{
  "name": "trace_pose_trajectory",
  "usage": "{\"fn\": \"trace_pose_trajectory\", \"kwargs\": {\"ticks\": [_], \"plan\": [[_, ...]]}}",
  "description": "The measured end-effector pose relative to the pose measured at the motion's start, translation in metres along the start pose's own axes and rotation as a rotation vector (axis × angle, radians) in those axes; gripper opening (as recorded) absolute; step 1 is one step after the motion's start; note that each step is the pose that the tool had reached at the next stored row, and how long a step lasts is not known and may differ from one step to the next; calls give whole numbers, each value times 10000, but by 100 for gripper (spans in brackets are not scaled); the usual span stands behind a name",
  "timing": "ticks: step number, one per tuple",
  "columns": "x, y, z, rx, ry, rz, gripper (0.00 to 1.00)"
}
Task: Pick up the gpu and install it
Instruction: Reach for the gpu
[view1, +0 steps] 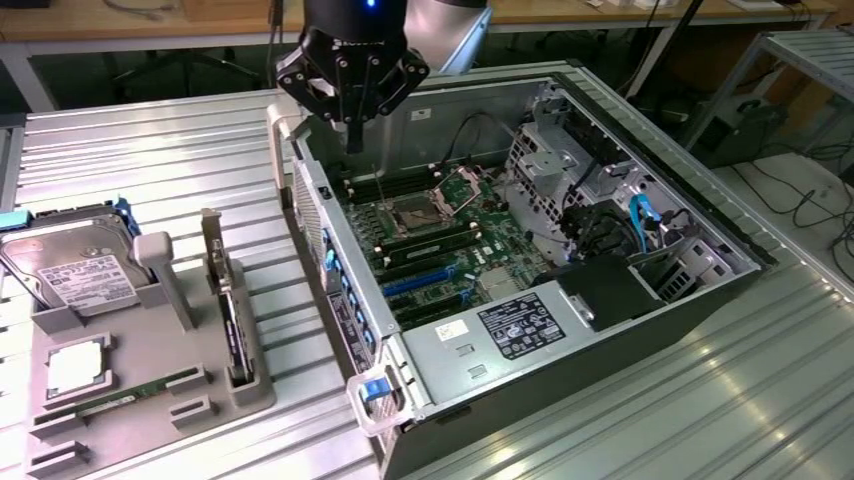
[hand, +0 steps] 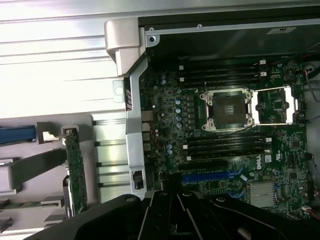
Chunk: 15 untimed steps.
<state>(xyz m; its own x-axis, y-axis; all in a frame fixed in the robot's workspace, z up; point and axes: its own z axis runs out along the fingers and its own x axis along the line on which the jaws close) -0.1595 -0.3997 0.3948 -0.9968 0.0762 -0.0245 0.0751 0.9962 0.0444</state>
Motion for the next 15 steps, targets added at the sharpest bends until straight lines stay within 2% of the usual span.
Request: {"fn": "trace_pose_trajectory", "kwargs": {"ticks": [15], "plan": [[121, -15, -4, 1, 1, 0, 11]]}}
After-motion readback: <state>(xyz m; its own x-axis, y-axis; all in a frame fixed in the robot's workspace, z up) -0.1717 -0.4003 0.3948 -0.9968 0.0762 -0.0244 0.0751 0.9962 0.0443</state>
